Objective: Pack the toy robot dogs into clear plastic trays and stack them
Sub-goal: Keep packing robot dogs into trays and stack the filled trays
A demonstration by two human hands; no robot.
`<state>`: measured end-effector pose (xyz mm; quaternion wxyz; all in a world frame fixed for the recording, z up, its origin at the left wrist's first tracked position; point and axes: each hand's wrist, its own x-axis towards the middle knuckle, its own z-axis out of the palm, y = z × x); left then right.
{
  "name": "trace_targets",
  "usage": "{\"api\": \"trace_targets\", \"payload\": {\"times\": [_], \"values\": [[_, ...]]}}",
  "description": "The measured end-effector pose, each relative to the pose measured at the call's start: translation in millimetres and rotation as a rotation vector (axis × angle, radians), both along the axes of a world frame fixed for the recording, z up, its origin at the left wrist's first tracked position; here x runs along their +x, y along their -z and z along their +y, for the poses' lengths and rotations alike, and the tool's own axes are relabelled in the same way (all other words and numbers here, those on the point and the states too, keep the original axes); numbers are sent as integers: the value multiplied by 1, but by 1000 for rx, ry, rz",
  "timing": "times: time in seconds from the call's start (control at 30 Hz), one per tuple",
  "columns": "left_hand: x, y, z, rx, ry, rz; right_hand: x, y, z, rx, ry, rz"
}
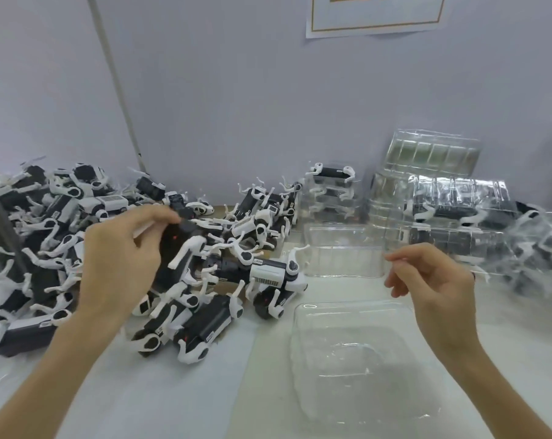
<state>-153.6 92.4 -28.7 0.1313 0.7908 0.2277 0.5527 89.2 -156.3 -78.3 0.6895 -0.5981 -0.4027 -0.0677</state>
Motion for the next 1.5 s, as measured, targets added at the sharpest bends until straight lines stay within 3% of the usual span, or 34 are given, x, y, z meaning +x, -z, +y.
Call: {"api": "trace_targets", "payload": {"times": [0.2, 0.37, 0.5, 0.63, 0.8, 0.97, 1.2, 1.33, 1.5], "values": [[55, -20, -60, 4, 411, -74, -20, -15, 14, -131, -342, 74], [112, -19, -105, 258, 670, 170, -16, -21, 10, -190, -600, 315], [134, -10, -117, 203, 737, 268, 3, -15, -12, -203, -657, 342], [134, 1, -118, 125, 795, 307, 2, 0, -19, -205, -560, 274], [104, 52, -111, 50, 679, 168, 0, 5, -22, -62, -292, 379], [74, 121, -100, -119, 644, 368, 24, 5, -37, -30, -80, 444], [72, 133, -100, -382, 826, 399, 26, 19, -53, -112, -216, 376], [68, 133, -96, -446, 868, 417, 14, 15, -56, -282, -115, 102], [71, 130, -91, -492, 883, 368, 5, 20, -51, -366, -132, -9]]}}
